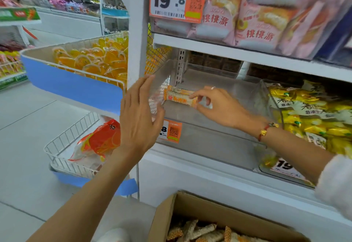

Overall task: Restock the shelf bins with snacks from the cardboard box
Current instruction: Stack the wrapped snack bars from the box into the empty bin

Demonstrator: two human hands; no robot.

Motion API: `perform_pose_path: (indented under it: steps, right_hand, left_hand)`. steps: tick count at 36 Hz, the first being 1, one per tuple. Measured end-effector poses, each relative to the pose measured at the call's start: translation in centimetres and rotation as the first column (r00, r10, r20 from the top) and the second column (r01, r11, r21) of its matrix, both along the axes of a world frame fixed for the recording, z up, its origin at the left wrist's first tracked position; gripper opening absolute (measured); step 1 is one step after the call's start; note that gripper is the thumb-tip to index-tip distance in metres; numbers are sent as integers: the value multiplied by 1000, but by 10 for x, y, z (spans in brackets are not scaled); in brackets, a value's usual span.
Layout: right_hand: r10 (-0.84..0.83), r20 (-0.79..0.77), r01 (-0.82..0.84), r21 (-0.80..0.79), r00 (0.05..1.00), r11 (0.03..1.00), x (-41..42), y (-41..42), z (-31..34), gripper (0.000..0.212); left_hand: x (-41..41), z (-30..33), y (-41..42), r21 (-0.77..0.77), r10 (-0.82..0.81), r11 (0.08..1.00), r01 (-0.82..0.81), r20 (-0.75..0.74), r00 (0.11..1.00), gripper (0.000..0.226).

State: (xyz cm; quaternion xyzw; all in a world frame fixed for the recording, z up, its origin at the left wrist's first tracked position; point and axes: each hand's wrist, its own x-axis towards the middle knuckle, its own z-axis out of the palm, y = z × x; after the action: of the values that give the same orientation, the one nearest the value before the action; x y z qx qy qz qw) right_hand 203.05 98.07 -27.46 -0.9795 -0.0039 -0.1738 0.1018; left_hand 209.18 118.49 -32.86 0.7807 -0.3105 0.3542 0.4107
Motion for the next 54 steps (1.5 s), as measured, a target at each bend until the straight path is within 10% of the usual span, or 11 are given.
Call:
perform_pose_path:
  steps: [5, 16, 27, 36, 42, 54]
  right_hand:
    - [-2, 122, -8, 83, 993, 997, -94, 13, -7, 24]
    - [-210, -414, 278, 109, 886, 954, -241, -2, -144, 22]
    - [-257, -618, 366, 55, 743, 929, -256, -11, -257, 30]
    - [-100, -627, 3, -154, 772, 988, -230, -19, -324, 50]
    - [29, -511, -158, -210, 859, 965, -223, -30, -350, 40]
    - [-18, -398, 39, 43, 917, 998, -258, -20, -345, 48]
  left_hand:
    - [-44, 16, 7, 194, -156, 967, 167, -72, 985, 27]
    - [-129, -51, -10, 464, -107, 798, 384, -517, 849, 15]
    - [-152, -184, -27, 602, 13, 606, 520, -661, 750, 23]
    - [-143, -243, -33, 565, 116, 627, 536, -748, 653, 26]
    - [-164, -268, -48, 696, 223, 374, 613, -709, 669, 52]
    - [-160, -256, -37, 512, 184, 639, 574, -826, 532, 51]
